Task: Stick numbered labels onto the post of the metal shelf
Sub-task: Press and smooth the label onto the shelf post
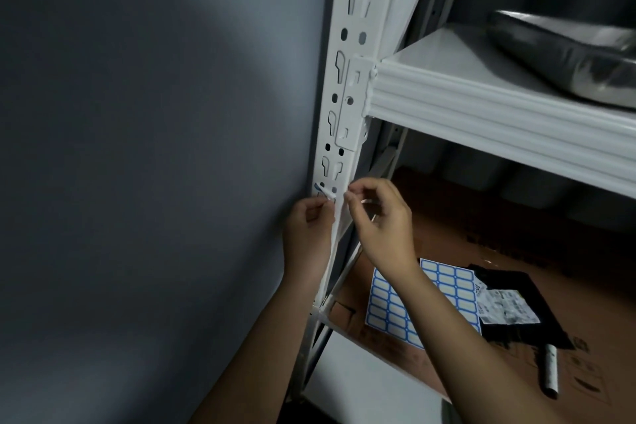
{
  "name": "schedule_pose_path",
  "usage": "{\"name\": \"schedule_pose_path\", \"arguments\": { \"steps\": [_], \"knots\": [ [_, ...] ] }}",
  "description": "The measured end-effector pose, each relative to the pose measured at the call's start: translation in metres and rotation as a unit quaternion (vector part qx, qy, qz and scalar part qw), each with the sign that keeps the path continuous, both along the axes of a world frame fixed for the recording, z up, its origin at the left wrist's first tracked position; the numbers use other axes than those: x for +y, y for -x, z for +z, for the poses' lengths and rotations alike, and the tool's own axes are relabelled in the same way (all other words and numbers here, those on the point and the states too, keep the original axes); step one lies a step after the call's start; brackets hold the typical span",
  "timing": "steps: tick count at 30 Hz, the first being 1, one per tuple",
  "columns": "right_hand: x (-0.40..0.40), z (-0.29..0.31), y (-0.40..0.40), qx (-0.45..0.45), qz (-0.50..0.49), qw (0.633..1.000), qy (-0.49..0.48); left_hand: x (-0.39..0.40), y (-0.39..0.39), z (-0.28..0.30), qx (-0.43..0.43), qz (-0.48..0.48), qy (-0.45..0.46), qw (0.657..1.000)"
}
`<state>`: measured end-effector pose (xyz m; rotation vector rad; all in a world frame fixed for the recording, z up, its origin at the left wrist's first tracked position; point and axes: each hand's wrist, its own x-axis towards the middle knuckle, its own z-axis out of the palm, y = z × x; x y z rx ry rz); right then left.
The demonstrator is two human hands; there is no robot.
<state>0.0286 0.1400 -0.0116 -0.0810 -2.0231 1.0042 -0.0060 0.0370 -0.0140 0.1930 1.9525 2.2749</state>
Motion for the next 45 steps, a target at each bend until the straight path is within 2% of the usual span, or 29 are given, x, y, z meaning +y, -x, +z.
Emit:
{"name": "schedule_pose_path", "arguments": {
  "steps": [9,14,17,27,38,45],
  "knots": [
    [-0.003,-0.001,0.005,0.012,0.025,0.998,0.050,0.003,-0.007,0.008,-0.021,-0.007,-0.060,0.998],
    [-0.003,-0.003,0.006,-0.001,0.025,0.997,0.075,0.014,-0.012,0.009,-0.018,0.063,-0.087,0.994],
    [-0.003,-0.004,0.007,0.004,0.025,0.997,0.076,0.021,-0.016,0.008,0.004,0.101,-0.071,0.992],
    [-0.004,-0.004,0.009,0.008,0.036,0.995,0.090,0.023,-0.015,-0.004,0.078,0.138,-0.035,0.987],
    [-0.007,-0.003,0.013,0.014,0.033,0.994,0.099,0.023,-0.014,-0.008,0.117,0.139,-0.001,0.983],
    [-0.011,-0.002,0.012,0.015,0.029,0.995,0.093,0.018,-0.010,-0.010,0.105,0.127,0.011,0.986]
  ]
}}
